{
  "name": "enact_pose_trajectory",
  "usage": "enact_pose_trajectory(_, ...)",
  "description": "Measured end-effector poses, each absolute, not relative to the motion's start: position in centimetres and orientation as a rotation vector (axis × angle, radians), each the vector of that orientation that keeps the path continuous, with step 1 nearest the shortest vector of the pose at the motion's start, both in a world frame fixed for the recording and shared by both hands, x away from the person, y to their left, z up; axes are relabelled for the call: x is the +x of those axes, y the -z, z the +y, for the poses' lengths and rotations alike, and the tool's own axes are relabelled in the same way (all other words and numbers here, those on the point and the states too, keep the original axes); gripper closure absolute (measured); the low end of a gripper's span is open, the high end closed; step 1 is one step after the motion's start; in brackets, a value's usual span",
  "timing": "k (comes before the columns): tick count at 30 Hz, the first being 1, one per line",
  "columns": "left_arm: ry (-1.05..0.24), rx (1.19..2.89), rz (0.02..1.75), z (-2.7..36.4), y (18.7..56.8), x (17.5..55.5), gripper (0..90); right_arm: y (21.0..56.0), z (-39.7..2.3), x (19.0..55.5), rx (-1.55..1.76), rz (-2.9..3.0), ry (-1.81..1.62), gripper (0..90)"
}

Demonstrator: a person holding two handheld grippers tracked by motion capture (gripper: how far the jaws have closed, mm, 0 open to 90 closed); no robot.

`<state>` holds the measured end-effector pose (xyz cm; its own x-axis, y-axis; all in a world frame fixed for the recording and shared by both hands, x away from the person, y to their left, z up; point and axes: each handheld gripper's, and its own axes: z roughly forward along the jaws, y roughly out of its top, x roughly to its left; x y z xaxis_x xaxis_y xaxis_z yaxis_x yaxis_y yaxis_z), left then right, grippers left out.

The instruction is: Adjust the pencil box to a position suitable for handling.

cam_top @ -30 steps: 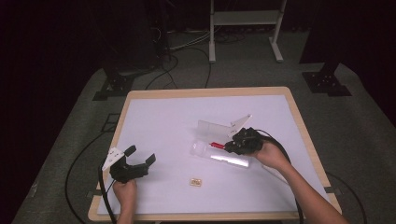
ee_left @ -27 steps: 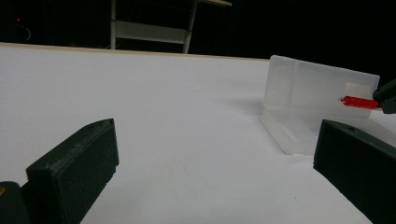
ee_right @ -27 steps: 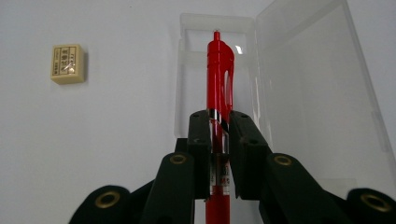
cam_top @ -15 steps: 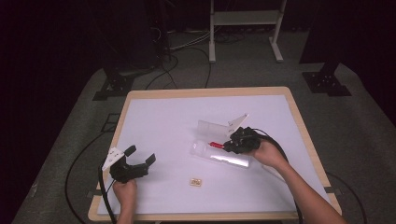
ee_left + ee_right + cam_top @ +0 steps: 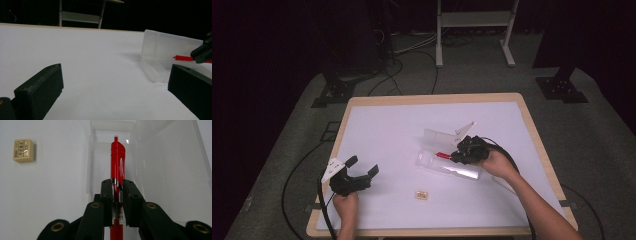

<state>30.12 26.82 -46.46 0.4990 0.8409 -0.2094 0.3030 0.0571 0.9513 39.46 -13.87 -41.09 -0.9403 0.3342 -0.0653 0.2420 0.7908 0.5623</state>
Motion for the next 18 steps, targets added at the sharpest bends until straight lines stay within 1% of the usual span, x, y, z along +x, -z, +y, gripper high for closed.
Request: enact_pose_trajectory(18,-0.546,1.508,1.029,26.9,46.5,30.1,0.0,42.6,-13.4,40.6,0.492,2.85,-0.805,78.7)
